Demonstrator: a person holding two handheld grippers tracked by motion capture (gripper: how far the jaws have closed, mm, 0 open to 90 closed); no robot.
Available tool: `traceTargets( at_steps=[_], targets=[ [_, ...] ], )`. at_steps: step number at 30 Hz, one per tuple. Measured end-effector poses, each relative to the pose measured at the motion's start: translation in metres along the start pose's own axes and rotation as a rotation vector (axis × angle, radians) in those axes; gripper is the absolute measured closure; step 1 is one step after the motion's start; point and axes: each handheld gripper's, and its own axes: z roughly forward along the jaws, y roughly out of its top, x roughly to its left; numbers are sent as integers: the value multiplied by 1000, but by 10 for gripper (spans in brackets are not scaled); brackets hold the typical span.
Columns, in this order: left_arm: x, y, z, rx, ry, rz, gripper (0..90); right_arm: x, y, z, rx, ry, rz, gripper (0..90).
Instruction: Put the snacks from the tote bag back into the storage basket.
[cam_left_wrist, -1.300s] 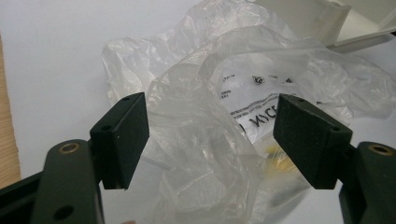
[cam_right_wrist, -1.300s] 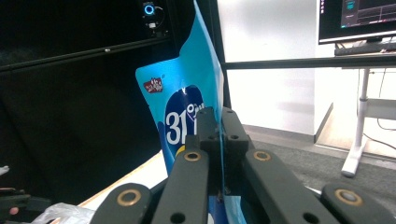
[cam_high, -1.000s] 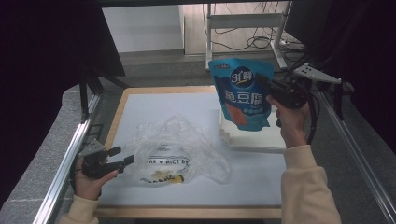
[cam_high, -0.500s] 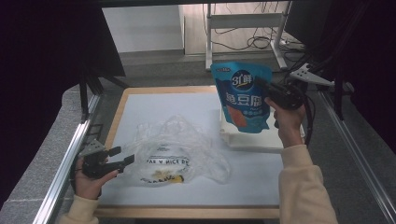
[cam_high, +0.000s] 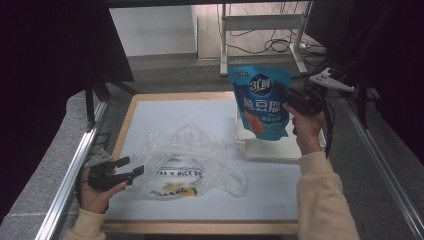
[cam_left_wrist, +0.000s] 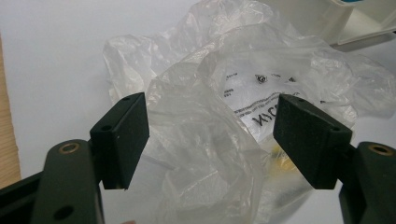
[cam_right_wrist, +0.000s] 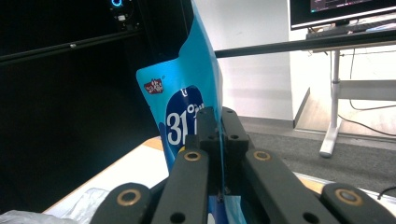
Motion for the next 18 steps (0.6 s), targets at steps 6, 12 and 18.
traceTargets(
  at_steps=[6,12,18],
  targets=[
    [1,0,-1,-5,1,-2,271,-5,-5,4,0,-18,6,892],
    [3,0,-2,-9,2,-7,272,-11,-9,10,12,-30,11,892],
    [5,0,-1,-4,2,-11,272,-17,-14,19,14,-32,29,892]
  ],
)
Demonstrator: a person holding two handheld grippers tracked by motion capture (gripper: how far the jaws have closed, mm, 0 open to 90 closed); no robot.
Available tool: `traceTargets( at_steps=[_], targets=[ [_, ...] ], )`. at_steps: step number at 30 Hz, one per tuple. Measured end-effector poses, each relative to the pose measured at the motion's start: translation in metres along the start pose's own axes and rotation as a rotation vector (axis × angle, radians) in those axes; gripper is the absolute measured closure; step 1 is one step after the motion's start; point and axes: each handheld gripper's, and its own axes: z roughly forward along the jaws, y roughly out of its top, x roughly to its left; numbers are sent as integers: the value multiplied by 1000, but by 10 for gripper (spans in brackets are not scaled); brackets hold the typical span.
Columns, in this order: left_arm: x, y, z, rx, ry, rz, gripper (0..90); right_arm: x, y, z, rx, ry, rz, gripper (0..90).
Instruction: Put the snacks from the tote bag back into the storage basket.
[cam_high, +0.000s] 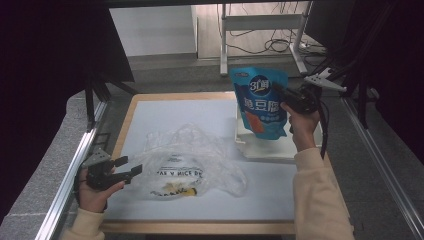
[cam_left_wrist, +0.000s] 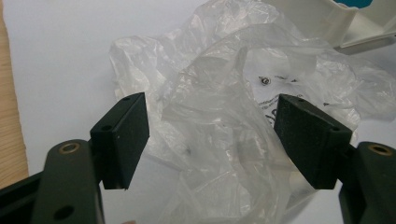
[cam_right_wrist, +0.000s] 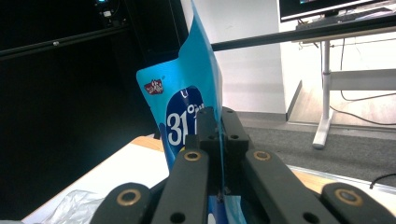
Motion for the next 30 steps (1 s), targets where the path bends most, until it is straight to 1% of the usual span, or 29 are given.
traceTargets(
  at_steps=[5,11,22,30],
  targets=[
    [0,1,1,1,-2,5,272,-7,-6,9,4,-5,12,892],
    [0,1,0,-2,-5,5,272,-10,-8,12,7,-14,18,892],
    [0,1,1,1,-4,5,272,-9,-10,19,1,-8,17,892],
    [2,0,1,3,-1,-1,272,-13,-17,29,10,-9,33,892]
  ],
)
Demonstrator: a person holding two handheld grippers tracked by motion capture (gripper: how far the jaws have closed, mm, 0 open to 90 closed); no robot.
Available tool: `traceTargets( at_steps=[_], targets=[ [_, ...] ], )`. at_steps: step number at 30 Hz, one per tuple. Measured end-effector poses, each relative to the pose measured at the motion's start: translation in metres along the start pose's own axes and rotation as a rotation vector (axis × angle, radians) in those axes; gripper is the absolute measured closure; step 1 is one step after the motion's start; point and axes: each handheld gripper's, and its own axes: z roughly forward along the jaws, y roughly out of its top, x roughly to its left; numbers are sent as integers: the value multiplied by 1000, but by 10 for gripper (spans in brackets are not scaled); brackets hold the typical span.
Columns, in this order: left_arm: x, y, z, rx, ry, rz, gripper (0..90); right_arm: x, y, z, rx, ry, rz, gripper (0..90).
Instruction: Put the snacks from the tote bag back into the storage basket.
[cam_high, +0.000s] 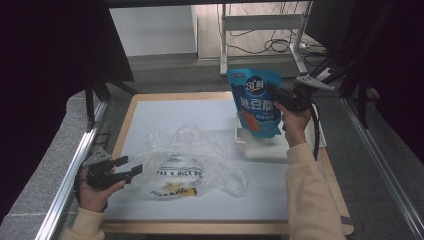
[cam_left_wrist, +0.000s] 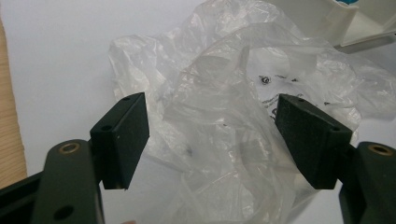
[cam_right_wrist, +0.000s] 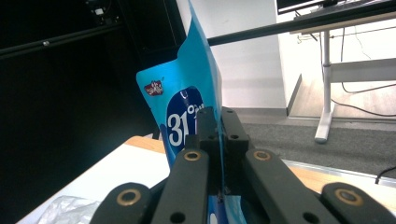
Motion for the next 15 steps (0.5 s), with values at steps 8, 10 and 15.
traceTargets(
  at_steps=[8,10,15],
  targets=[
    [2,-1,1,5,3,-4,272,-8,-2,4,-15,0,7,891],
    [2,-1,1,5,4,-3,272,-10,-3,3,-16,-2,7,891],
    [2,-1,0,2,4,-8,272,-21,-2,-5,6,-33,-20,889]
  ],
)
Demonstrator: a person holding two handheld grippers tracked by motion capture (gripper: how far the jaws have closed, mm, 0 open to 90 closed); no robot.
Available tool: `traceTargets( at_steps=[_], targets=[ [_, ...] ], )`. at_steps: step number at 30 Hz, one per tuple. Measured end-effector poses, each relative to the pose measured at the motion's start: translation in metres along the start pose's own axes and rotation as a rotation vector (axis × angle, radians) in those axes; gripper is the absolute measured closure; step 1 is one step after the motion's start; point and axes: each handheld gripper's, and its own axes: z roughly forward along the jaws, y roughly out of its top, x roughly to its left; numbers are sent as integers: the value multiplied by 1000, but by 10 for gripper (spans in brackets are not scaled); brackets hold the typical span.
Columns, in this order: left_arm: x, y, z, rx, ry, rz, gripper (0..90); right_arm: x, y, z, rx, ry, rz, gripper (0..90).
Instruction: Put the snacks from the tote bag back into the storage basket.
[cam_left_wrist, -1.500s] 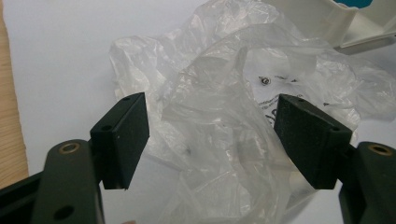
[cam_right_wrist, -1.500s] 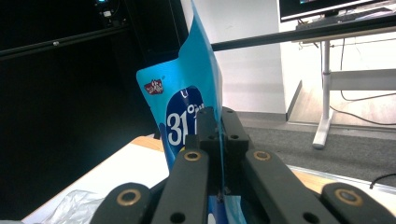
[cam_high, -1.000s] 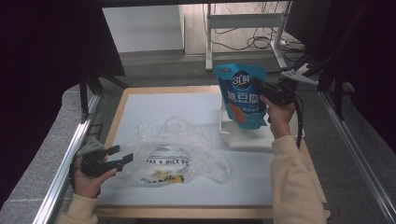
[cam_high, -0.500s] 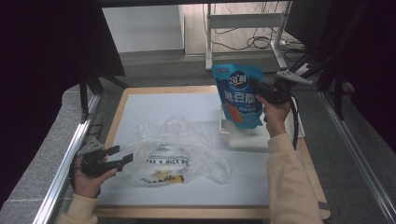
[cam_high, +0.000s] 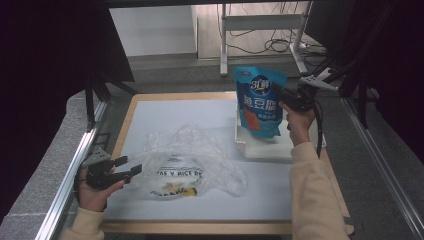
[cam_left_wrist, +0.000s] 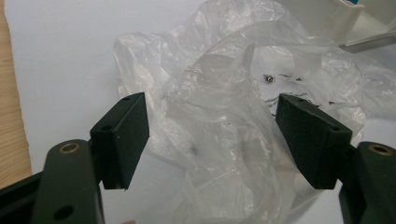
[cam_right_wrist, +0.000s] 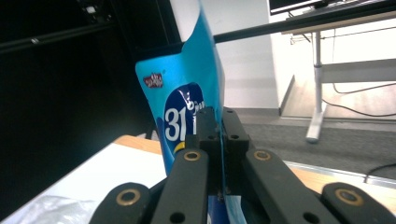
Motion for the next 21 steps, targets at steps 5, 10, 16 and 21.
traceTargets(
  at_steps=[5,10,16,21],
  targets=[
    [-2,1,-1,-3,1,7,272,-9,0,-7,18,-15,-7,886],
    [-3,2,-2,-7,2,11,272,-16,1,-13,43,-32,-31,871],
    [-4,2,-3,-6,2,13,272,-20,1,-18,59,-45,-34,855],
    [-5,2,-3,-9,1,17,272,-20,1,-20,68,-58,-49,826]
  ],
)
